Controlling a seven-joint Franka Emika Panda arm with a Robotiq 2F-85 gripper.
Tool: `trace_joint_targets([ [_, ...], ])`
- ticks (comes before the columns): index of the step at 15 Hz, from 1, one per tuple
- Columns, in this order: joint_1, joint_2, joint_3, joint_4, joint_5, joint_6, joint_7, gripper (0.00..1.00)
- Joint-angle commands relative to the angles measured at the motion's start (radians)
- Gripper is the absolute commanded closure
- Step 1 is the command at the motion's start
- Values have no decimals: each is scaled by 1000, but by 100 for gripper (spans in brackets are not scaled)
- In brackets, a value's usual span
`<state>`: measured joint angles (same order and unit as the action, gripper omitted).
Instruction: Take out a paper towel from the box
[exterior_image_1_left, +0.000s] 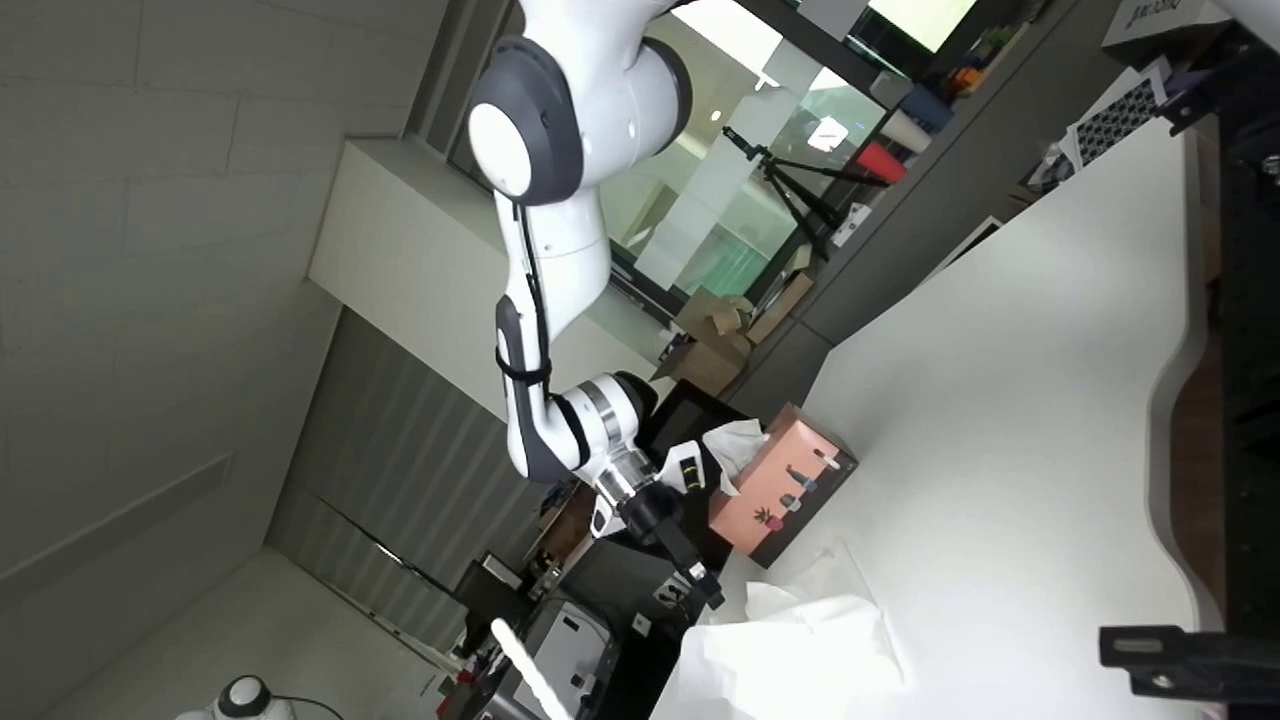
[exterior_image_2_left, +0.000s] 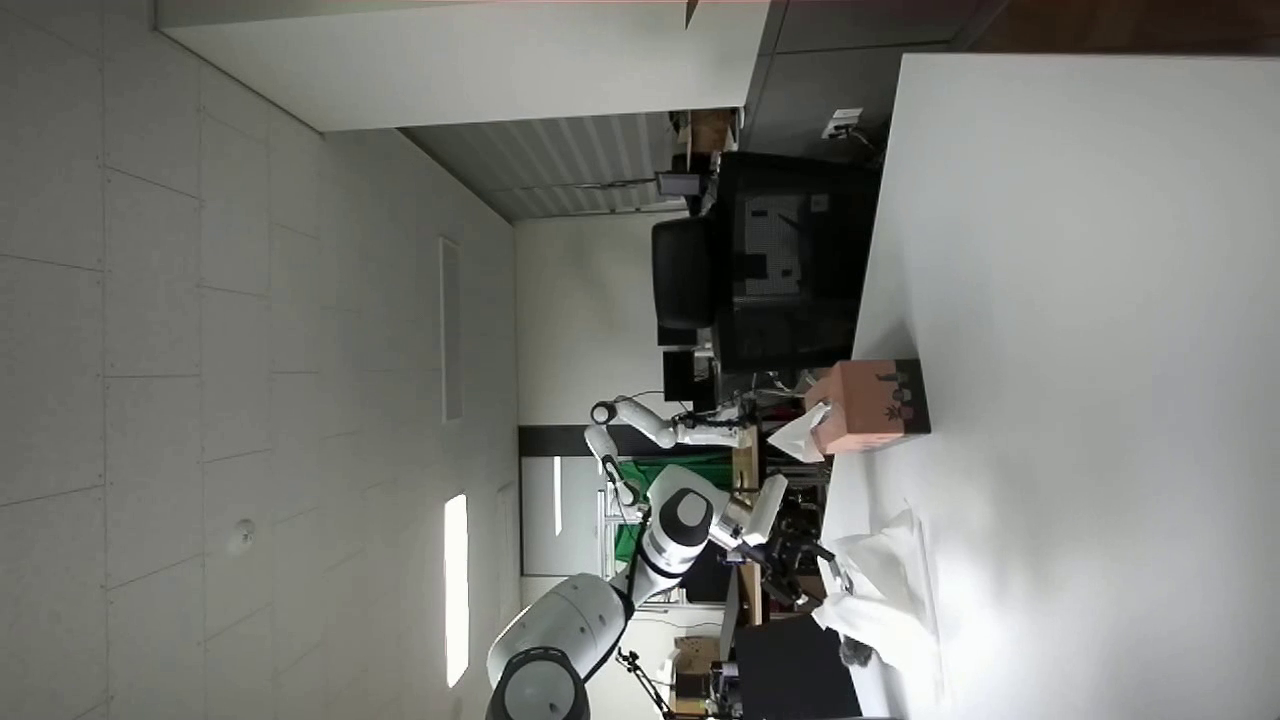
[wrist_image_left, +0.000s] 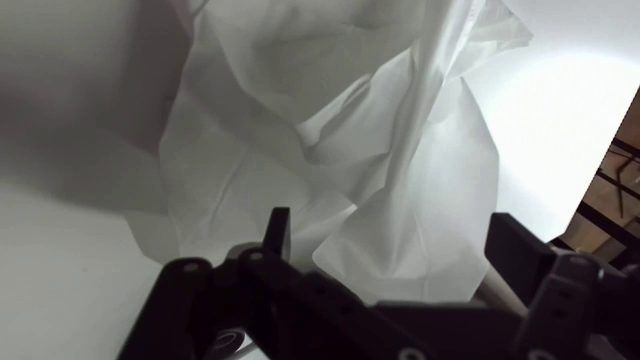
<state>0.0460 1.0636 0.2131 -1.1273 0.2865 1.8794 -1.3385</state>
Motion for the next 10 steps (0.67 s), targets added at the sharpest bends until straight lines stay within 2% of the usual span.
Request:
trace_joint_targets([
  [1, 2, -74, 6, -67, -48, 28, 31, 1],
  [8, 15, -191, -6, -107, -108, -69, 109, 0],
  [9, 6, -127, 13, -52, -92, -46, 68, 0],
  [10, 7, -143, 12, -59, -98, -60, 74, 0],
])
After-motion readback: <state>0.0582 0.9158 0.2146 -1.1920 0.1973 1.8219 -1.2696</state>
